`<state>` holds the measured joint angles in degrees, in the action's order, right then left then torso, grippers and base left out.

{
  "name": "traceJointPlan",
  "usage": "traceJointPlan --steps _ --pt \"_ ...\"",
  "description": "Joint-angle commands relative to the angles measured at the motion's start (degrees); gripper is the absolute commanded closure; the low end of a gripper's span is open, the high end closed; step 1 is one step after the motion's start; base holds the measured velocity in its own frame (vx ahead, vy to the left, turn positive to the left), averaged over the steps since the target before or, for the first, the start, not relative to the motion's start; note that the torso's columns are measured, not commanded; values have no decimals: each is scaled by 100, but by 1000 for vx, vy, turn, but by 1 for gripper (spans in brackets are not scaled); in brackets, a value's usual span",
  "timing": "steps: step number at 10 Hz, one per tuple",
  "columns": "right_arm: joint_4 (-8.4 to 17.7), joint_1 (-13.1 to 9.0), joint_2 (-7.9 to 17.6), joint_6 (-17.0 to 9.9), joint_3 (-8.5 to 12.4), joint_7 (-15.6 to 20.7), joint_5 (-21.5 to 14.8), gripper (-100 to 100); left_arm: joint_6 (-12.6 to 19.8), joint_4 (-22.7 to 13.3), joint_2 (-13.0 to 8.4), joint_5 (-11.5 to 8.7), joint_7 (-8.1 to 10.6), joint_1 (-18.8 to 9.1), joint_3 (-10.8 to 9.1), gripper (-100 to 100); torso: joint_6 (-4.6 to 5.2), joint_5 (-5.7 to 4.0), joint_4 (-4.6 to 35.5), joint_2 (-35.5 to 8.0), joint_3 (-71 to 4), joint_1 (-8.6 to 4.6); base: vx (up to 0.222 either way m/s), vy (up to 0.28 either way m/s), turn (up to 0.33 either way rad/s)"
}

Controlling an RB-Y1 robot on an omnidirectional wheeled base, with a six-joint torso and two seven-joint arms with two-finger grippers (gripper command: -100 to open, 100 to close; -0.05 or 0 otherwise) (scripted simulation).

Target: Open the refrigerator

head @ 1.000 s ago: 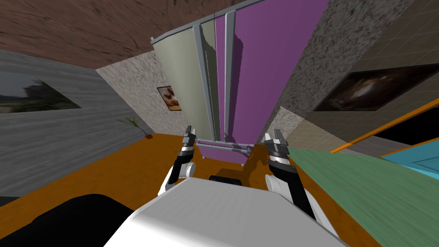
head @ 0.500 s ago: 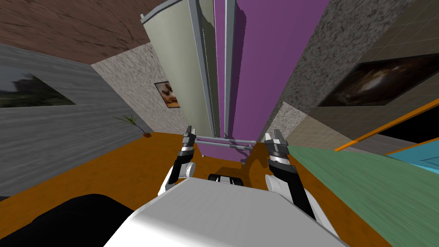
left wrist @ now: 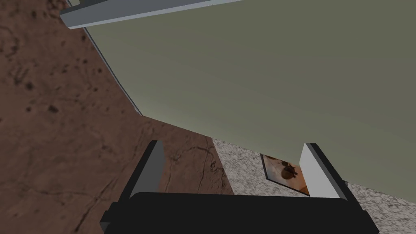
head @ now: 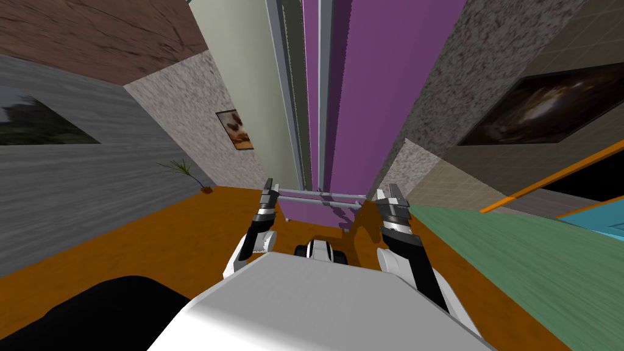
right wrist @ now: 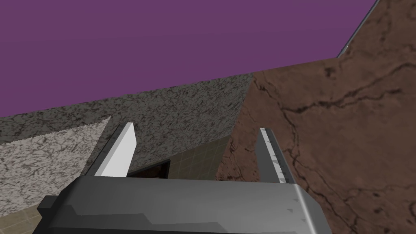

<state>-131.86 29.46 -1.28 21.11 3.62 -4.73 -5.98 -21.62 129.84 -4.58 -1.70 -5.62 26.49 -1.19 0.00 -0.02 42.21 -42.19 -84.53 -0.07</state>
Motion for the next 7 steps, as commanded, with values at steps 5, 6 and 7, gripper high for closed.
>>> traceJointPlan --steps 5,6,7 --pt "0 0 -1 0 -1 0 0 0 -556 -964 -389 -99 -473 -289 -214 -100 0 1 7 -5 -6 2 50 -106 4" --pt "0 1 -1 0 0 0 0 0 -656 -1130 -406 -117 -558 -340 -253 -100 0 2 6 -1 -9 7 59 -119 2" --pt "0 1 -1 0 -1 0 0 0 -760 -1288 -422 -136 -645 -393 -294 -100 -1 2 7 -9 -4 5 41 -123 7"
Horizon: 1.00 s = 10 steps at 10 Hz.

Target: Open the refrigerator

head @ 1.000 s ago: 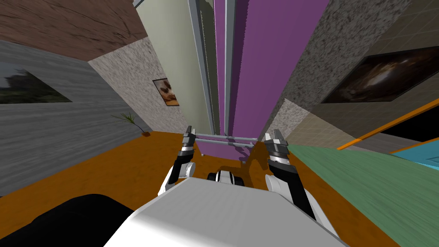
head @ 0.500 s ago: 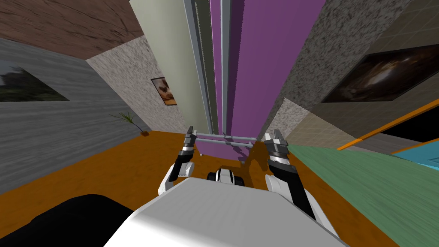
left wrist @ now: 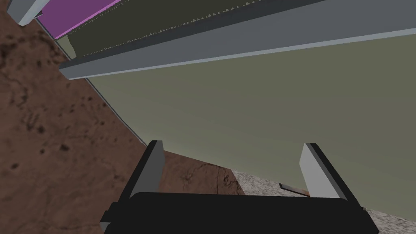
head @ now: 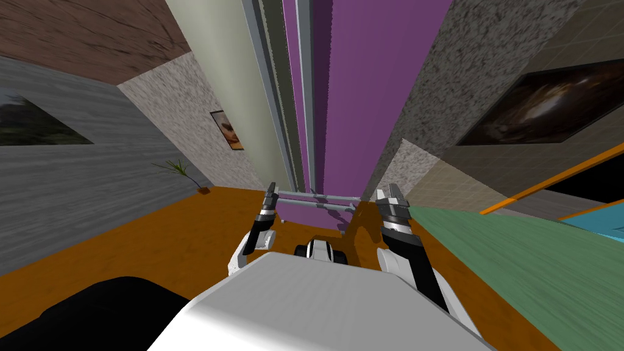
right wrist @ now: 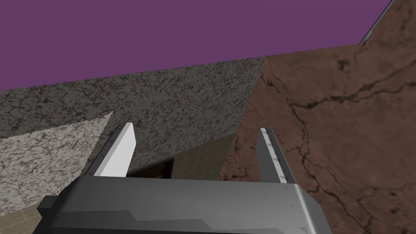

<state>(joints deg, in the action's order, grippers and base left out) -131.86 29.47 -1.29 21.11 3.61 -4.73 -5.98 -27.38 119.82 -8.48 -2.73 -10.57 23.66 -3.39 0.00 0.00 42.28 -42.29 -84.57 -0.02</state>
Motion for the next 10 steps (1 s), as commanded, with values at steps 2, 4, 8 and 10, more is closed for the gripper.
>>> traceJointPlan --steps 2,4,8,10 --pt "0 0 0 0 0 0 0 0 -396 -645 -51 -72 -330 -218 -157 -100 1 -1 2 -5 4 -4 47 -141 3" --pt "0 0 0 0 0 0 0 0 -610 -995 -58 -111 -512 -327 -241 -100 0 1 -1 6 -3 7 65 -120 3" --pt "0 0 0 0 0 0 0 0 -927 -1547 -44 -169 -783 -495 -367 -100 0 3 1 -2 2 16 47 -110 3" --pt "0 0 0 0 0 0 0 0 -1134 -1889 -20 -207 -961 -609 -450 -100 0 1 1 -1 1 3 46 -105 4"
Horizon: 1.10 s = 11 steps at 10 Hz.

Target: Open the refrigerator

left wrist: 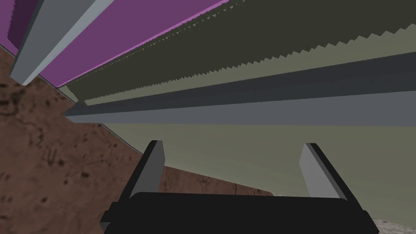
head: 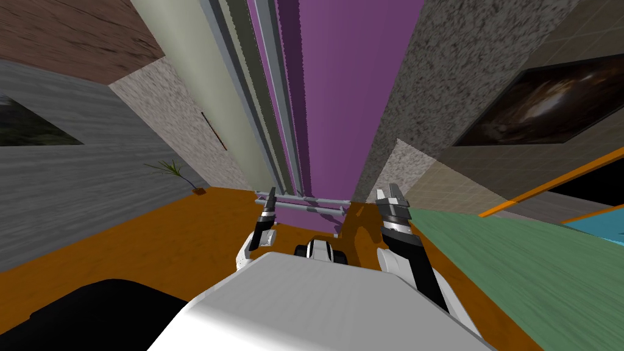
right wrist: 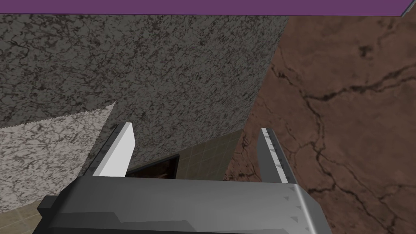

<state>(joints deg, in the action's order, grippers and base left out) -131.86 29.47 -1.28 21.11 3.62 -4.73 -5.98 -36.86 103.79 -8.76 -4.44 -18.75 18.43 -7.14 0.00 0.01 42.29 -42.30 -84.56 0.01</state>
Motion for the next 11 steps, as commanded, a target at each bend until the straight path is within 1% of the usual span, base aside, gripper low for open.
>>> traceJointPlan --steps 1,2,4,5,6,7,8,11 --pt "0 0 0 0 0 0 0 0 -290 -461 24 -55 -233 -145 -116 -100 0 -4 -1 4 -2 -11 61 -135 5" --pt "0 0 -1 0 0 0 0 0 -290 -524 24 -55 -233 -145 -116 -100 0 -5 -2 7 -4 -14 43 -98 4" --pt "0 0 0 0 0 0 0 0 -498 -902 69 -94 -416 -269 -202 -100 0 2 1 -3 2 9 41 -98 1" --pt "0 0 0 0 0 0 0 0 -604 -1090 96 -114 -509 -334 -246 -100 0 -1 0 0 0 -3 50 -130 4" --pt "0 0 0 0 0 0 0 0 -604 -1166 96 -114 -509 -334 -246 -100 0 -4 -1 3 -2 -10 38 -88 4" --pt "0 0 0 0 0 0 0 0 -711 -1366 125 -134 -604 -400 -290 -100 0 0 0 0 0 6 36 -74 0" --pt "0 0 0 0 0 0 0 0 -711 -1393 125 -134 -604 -400 -290 -100 0 2 0 0 0 10 29 -60 2" --pt "0 0 0 0 0 0 0 0 -1034 -2010 199 -196 -891 -603 -425 -100 1 -5 -2 9 -5 -17 53 -108 4"
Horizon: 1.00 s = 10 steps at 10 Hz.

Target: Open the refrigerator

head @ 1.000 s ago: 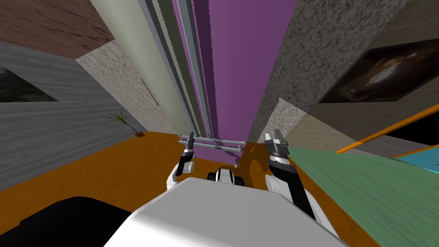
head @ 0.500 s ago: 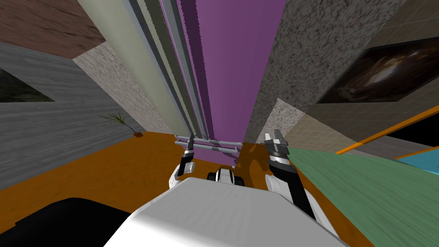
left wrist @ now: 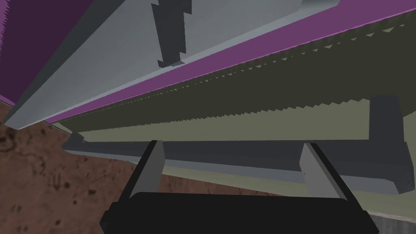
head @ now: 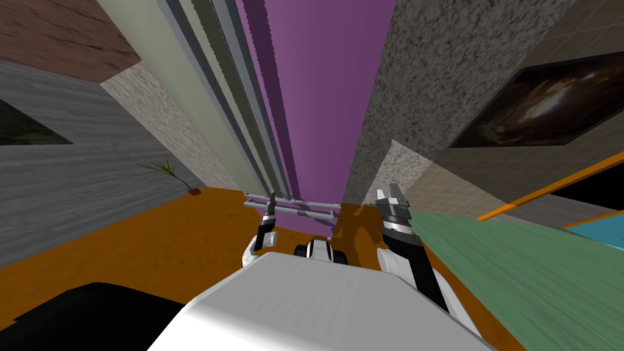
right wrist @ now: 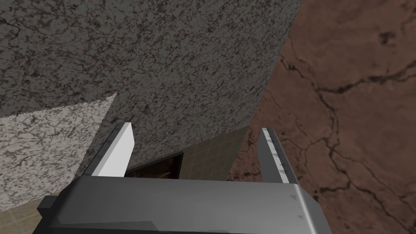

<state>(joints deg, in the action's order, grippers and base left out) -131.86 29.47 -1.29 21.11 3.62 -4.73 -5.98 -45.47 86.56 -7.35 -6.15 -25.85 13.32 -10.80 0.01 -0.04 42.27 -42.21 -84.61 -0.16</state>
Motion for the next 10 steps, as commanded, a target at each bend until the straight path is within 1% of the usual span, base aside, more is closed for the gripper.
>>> traceJointPlan --steps 1,3,4,6,7,10 --pt "0 0 0 0 0 0 0 0 -173 -368 58 -24 -181 -91 -59 -100 0 -2 0 -1 0 -5 32 -100 5" --pt "0 0 0 0 0 0 0 0 -382 -756 81 -64 -366 -223 -146 -100 -1 8 4 -14 9 27 39 -106 1" --pt "0 0 0 0 0 0 0 0 -382 -821 81 -64 -366 -223 -146 -100 0 4 2 -8 5 13 32 -85 19" --pt "0 -1 0 0 0 0 0 0 -575 -1178 90 -101 -538 -344 -226 -100 16 13 -10 11 -4 23 30 -80 13" --pt "0 -1 0 0 0 0 0 0 -575 -1238 90 -101 -538 -344 -226 -100 22 12 -17 30 -16 8 30 -72 13" --pt "0 -1 0 0 0 0 0 0 -822 -1749 112 -147 -755 -493 -328 -100 42 19 -31 58 -31 6 25 -76 14"
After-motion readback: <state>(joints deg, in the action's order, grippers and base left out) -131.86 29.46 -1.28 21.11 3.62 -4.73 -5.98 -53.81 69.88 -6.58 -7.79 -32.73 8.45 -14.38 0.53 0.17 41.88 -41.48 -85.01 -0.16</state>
